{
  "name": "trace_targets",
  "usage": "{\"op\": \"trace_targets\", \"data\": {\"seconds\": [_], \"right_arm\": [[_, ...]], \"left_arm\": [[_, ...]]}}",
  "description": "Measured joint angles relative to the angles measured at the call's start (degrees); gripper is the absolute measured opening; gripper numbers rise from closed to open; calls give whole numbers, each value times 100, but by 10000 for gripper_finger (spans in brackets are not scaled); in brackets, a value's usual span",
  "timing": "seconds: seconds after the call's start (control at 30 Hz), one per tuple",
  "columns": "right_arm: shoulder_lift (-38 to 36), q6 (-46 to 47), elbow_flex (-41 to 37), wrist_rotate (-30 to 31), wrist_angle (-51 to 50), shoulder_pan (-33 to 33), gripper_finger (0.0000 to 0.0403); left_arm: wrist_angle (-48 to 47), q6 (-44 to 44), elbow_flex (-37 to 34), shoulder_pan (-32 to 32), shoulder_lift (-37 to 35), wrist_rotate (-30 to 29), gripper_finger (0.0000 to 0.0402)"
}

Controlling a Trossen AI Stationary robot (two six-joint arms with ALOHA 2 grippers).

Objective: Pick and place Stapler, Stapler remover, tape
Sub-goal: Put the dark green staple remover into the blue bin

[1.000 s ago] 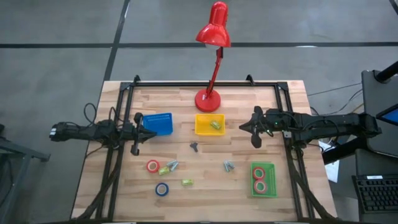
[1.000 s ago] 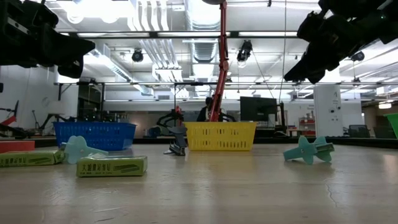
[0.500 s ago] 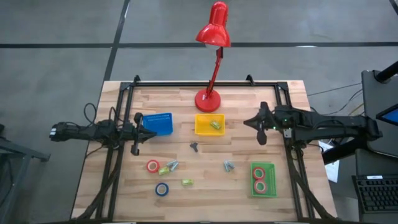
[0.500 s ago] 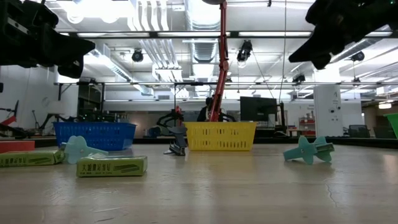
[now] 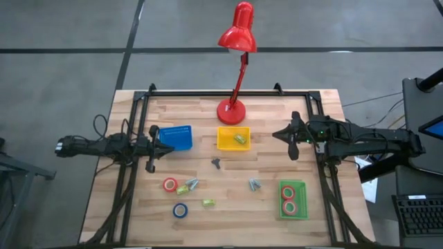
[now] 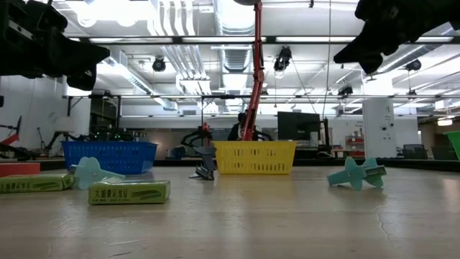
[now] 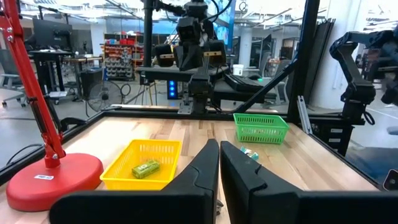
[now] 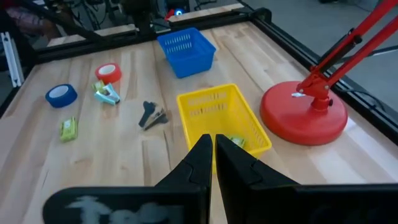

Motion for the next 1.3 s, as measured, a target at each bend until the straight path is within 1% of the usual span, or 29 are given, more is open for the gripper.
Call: {"op": "trace_targets", "data": {"seconds": [0.07,0.17,0.23,0.27,0.33,0.43,0.5,0.57,0.63,0.7,0.77,0.8,0.9,0.97,1.17,1.3], "right_arm": [[12,6,-4,0,-7,0,18],[49,1,-16,0,-9,0,18],[74,8,-17,1,2,2,18],[76,19,-17,0,0,2,18],[85,5,-20,2,-3,2,18],[80,19,-20,2,-5,2,18],[76,6,-20,2,-3,2,18],[76,12,-20,2,-6,2,18],[76,14,-20,2,-4,2,18],[76,4,-20,2,-4,2,18],[76,14,-20,2,-4,2,18],[76,14,-20,2,-4,2,18],[76,5,-20,2,-4,2,18],[76,15,-20,2,-4,2,18],[76,6,-20,2,-4,2,18],[76,15,-22,3,-4,2,18]], "left_arm": [[2,9,0,0,0,0,19],[181,686,0,0,2,-146,21],[502,853,0,2,2,-343,21],[669,841,0,2,0,-459,21],[1153,519,0,2,13,-560,19],[2010,387,0,2,12,-970,16],[2312,280,0,2,13,-1032,16],[2710,-207,0,2,22,-1032,17],[3156,-1207,0,2,16,-1095,18],[3415,-1698,25,9,15,-1221,18],[3159,-1990,164,8,37,-1203,19],[2845,-2152,258,2,69,-1193,22],[1420,-2585,651,-2,319,-1191,41],[731,-2790,933,-2,607,-1214,64],[121,-2652,1667,-2,1587,-1145,154],[-446,-2586,2203,-2,2339,-902,194]]}}
